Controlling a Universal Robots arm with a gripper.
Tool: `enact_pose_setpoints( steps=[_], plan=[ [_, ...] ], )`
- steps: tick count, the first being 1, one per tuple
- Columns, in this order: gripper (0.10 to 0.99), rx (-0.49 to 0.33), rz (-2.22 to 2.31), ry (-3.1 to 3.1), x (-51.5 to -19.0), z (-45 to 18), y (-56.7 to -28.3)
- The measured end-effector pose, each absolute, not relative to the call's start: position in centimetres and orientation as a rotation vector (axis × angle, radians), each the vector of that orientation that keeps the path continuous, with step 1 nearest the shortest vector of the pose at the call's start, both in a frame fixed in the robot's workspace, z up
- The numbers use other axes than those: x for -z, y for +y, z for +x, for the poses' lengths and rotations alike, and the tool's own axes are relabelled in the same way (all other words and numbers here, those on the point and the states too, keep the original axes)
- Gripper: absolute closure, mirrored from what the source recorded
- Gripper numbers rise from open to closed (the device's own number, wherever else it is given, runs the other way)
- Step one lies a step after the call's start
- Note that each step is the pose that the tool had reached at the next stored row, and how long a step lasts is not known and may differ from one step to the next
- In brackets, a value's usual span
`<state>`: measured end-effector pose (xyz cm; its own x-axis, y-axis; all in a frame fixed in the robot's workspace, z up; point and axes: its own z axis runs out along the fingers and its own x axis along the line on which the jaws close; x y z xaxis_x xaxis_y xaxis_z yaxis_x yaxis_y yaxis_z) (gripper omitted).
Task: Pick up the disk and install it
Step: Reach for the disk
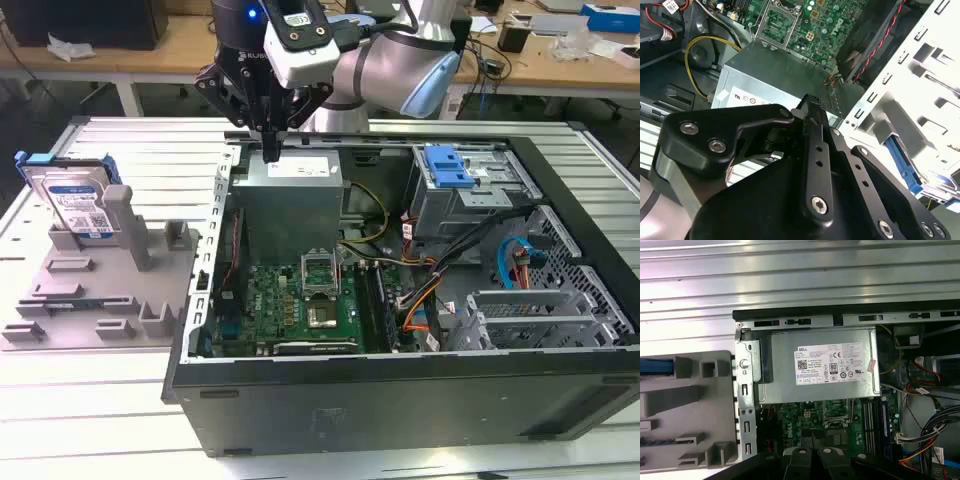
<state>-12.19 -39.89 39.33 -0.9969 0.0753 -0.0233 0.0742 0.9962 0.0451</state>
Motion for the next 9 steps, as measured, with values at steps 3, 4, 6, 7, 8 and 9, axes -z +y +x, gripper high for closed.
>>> enact_pose_setpoints(
  steps=[3, 4, 6, 7, 8, 9],
  plan=[
    [0.98, -0.069, 0.117, 3.114, -39.33, -12.19, -39.88],
    [0.98, -0.069, 0.117, 3.114, -39.33, -12.19, -39.89],
    [0.98, -0.069, 0.117, 3.114, -39.33, -12.19, -39.89],
    [0.98, -0.069, 0.117, 3.114, -39.33, -12.19, -39.88],
    [0.98, -0.069, 0.117, 3.114, -39.33, -12.19, -39.88],
    [0.98, -0.069, 0.117, 3.114, -39.33, -12.19, -39.89]
  ],
)
